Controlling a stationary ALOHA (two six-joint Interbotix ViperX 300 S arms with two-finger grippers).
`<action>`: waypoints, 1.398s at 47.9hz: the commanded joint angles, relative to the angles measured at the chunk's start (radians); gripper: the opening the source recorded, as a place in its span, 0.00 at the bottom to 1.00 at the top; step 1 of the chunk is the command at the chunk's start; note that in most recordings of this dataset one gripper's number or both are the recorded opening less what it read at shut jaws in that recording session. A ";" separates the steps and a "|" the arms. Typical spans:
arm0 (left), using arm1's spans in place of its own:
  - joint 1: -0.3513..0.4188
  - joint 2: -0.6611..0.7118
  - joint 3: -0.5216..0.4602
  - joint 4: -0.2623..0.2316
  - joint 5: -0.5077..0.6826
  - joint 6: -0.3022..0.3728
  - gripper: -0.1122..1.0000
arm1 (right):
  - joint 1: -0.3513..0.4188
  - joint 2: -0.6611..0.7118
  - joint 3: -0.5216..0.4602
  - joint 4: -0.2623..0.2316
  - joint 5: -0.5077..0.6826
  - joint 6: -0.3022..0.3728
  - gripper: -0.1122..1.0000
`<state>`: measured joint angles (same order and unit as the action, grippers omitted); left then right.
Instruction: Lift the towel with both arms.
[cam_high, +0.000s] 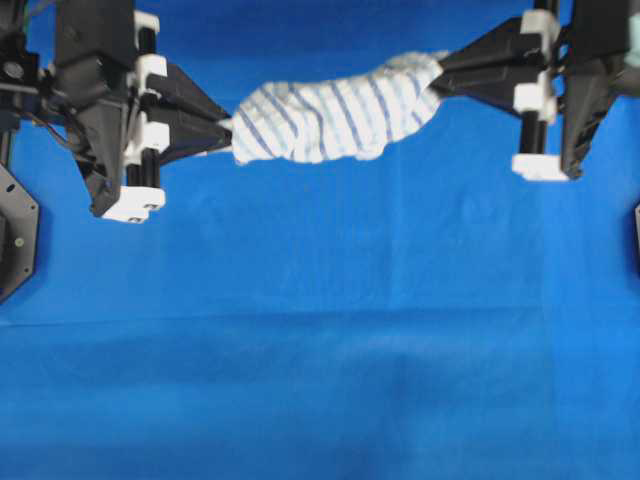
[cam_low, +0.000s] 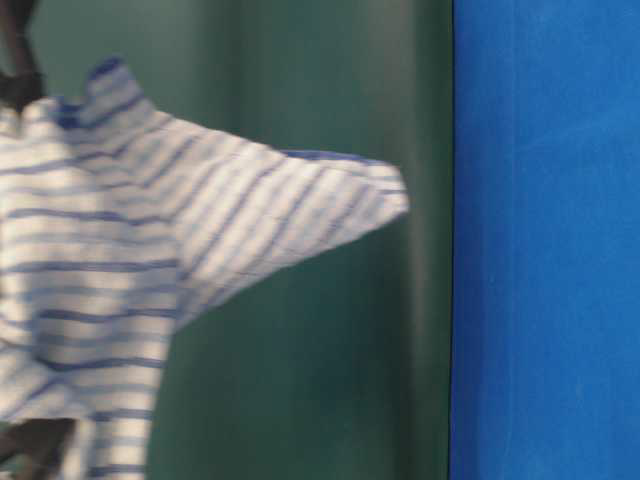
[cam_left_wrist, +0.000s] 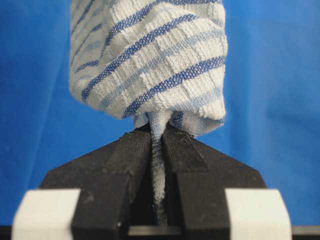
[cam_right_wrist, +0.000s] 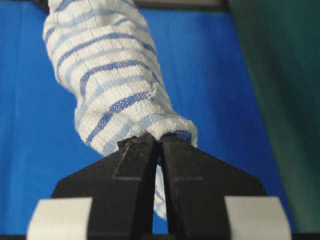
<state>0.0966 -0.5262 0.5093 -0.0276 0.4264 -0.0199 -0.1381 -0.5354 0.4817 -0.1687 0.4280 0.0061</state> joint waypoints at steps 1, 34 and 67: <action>0.003 -0.012 -0.057 0.003 0.021 0.002 0.12 | -0.002 -0.018 -0.046 -0.005 0.009 -0.002 0.13; 0.015 -0.012 -0.075 0.003 -0.003 0.023 0.29 | -0.002 -0.026 -0.048 -0.005 0.009 0.014 0.16; -0.008 0.009 0.055 0.003 -0.101 0.017 0.94 | 0.000 -0.025 0.066 0.034 -0.034 0.020 0.69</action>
<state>0.0997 -0.5216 0.5415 -0.0261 0.3712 -0.0031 -0.1381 -0.5522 0.5308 -0.1488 0.4249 0.0215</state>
